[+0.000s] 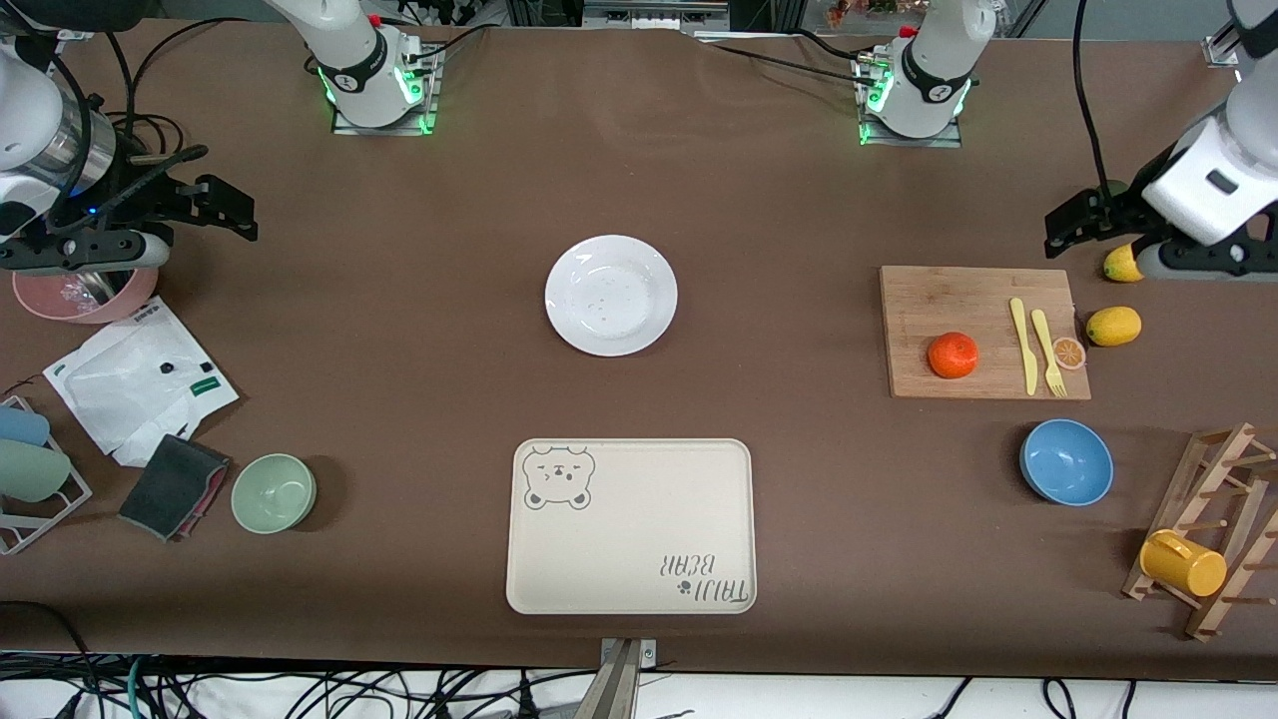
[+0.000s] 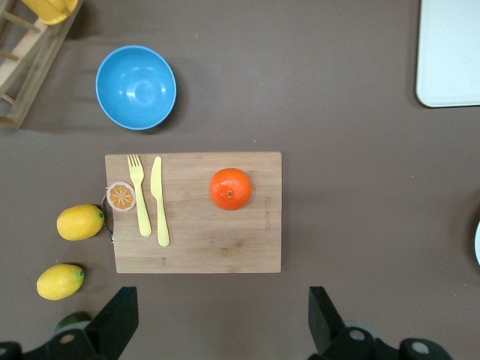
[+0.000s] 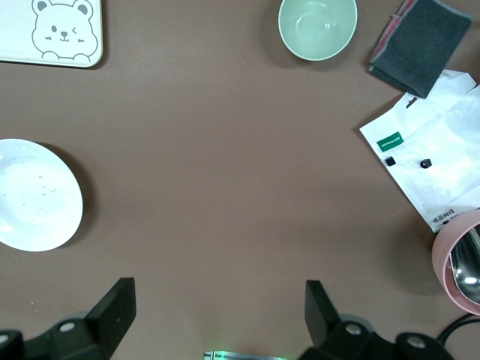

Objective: Place orange and plate with both arms
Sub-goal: 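Reach the left gripper down to the orange on the cutting board and grasp it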

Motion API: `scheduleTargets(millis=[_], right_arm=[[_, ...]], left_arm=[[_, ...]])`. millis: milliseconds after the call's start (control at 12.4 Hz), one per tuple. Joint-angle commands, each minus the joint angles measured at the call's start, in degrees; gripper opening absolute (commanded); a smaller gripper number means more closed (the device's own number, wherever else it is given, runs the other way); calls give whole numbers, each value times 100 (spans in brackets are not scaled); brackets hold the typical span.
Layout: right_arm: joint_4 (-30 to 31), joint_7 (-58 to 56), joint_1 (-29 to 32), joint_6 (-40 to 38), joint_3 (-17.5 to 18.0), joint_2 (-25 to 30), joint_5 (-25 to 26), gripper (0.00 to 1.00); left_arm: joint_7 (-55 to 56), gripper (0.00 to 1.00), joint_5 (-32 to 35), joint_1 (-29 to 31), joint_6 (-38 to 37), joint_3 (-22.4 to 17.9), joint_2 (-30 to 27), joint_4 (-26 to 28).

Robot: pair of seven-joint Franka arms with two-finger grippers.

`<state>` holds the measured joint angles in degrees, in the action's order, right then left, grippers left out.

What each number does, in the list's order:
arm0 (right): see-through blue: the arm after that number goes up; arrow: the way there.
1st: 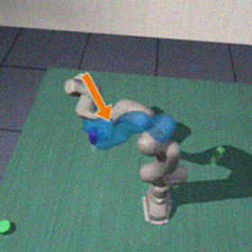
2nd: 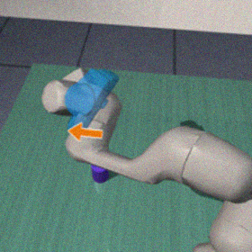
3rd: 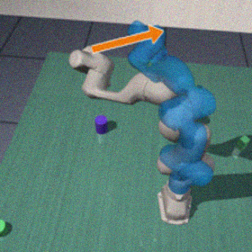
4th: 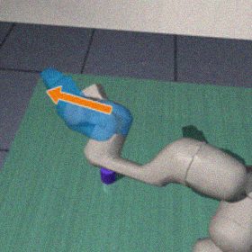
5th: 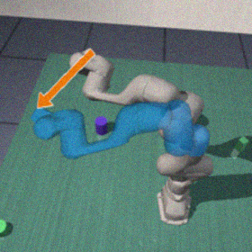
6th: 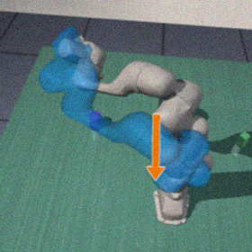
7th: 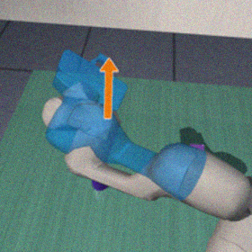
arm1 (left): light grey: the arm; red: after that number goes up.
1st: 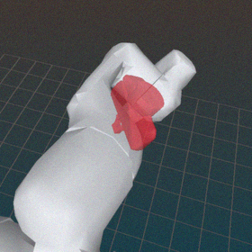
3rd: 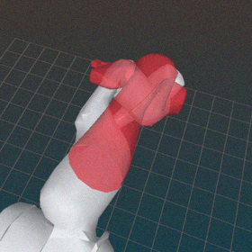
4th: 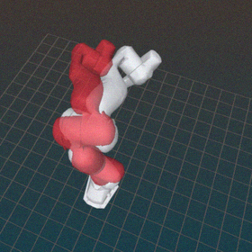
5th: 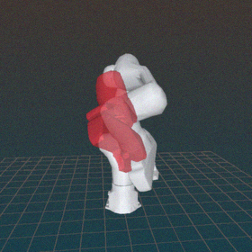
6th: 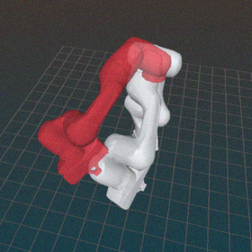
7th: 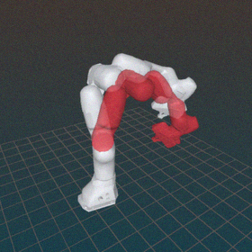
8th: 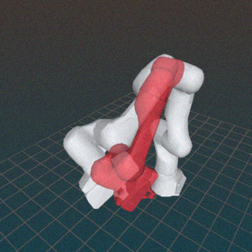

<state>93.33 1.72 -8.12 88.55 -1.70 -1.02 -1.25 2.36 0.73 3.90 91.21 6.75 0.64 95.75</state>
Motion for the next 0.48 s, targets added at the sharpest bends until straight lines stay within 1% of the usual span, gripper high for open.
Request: scheduleTargets(millis=[0, 242, 404], right_arm=[[-8, -14, -6, -49, 3, 23, -7, 100], [45, -23, -6, -40, 3, 31, -7, 100], [63, -23, -6, -22, 3, 23, -7, 100]], left_arm=[[63, 100, 68, 40, -104, 1, 225, -83], [46, 100, 59, 84, -8, 1, 646, -101], [-16, 100, 59, 84, 237, 10, 902, -13]])
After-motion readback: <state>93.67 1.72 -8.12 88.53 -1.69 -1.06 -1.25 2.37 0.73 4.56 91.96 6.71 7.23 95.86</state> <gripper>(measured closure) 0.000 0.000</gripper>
